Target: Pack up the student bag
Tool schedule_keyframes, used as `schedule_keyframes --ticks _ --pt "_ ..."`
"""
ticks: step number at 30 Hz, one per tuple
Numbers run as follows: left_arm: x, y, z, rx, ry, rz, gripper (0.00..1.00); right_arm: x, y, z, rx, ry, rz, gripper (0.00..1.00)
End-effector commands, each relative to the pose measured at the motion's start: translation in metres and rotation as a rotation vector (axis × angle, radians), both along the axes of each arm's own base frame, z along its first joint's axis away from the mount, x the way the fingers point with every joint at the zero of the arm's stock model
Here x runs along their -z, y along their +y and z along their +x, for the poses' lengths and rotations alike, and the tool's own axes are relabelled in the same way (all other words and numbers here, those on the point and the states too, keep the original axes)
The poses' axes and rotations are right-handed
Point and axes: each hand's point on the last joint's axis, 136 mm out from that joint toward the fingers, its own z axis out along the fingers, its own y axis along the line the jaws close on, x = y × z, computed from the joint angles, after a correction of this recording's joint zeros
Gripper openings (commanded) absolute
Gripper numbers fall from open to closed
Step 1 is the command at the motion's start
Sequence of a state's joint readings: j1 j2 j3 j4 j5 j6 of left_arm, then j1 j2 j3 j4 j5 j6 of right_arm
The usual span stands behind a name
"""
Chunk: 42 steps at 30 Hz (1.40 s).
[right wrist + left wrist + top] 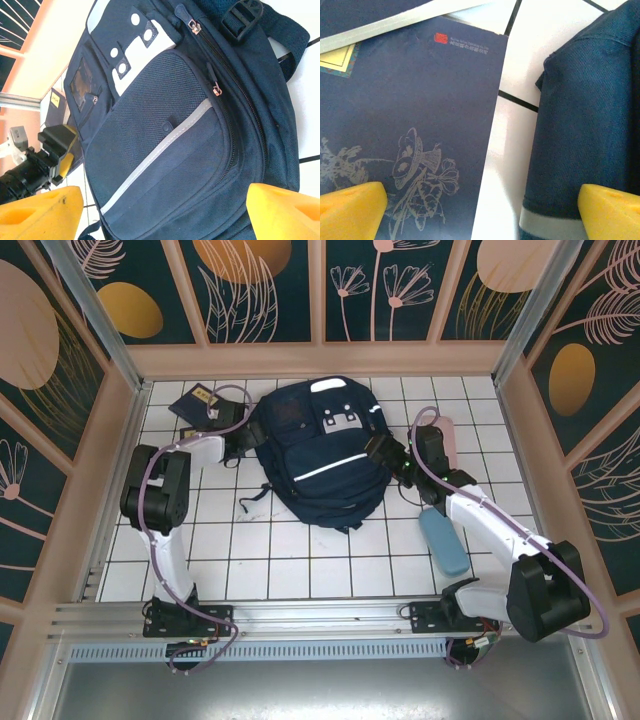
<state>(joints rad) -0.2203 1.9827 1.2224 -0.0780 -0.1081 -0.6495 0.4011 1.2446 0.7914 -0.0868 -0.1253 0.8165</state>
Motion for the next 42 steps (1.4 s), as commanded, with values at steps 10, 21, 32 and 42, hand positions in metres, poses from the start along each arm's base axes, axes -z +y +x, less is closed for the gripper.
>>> schedule_keyframes --ticks 10,21,32,42 --pt "0.025 -0.003 -0.134 -0.023 0.199 -0.2 0.98 -0.019 0.005 -0.001 -0.019 -0.067 0.038 0.85" --pt "0.036 0.017 -0.251 -0.12 0.298 -0.238 0.98 -0.016 0.015 0.0 -0.057 -0.059 0.026 0.85" --pt "-0.044 0.029 -0.221 -0.111 0.094 -0.172 0.98 -0.018 0.05 -0.001 -0.134 -0.071 -0.017 0.83" --pt "-0.065 0.057 -0.144 -0.145 0.024 -0.032 0.98 -0.015 0.105 -0.007 -0.29 -0.061 -0.055 0.82"
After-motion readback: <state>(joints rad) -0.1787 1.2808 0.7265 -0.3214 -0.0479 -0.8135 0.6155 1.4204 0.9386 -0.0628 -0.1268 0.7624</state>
